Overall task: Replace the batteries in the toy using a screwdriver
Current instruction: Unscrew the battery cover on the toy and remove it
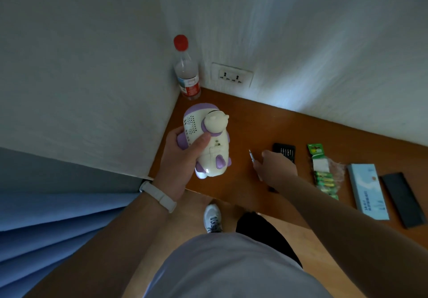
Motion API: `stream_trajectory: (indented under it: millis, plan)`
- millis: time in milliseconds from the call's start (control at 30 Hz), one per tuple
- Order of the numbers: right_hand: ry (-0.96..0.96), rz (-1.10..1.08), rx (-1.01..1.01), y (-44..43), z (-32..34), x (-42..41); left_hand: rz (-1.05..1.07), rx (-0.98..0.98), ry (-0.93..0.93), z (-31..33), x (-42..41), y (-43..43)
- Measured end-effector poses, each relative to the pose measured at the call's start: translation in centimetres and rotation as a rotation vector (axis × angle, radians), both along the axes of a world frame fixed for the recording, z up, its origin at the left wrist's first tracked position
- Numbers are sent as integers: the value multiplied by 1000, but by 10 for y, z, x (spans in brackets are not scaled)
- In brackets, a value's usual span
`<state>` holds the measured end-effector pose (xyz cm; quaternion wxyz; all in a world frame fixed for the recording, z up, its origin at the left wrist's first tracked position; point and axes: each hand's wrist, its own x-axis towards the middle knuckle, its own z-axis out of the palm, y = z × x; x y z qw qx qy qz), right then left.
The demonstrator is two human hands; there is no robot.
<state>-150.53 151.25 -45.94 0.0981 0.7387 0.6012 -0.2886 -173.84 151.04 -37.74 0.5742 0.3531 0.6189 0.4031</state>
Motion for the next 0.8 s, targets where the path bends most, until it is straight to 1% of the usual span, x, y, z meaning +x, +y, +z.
stream_trajectory:
  millis: [100,233,400,533,633,800]
  plan:
    - [30,-38,71,-2,31,-1,-24,51,-15,16,4,2]
    - [152,-53,228,-8,87,-13,-42,129,-10,40,11,3]
    - [366,-80,519,-20,155,-33,-14,243,-1,73,17,-1]
    - [517,6,776,-32,195,-47,35,330,-10,99,17,-7]
    - [568,73,862,-37,215,-56,80,404,-8,118,15,-11]
    - [638,34,936,-38,241,-69,110,506,5,144,11,-16]
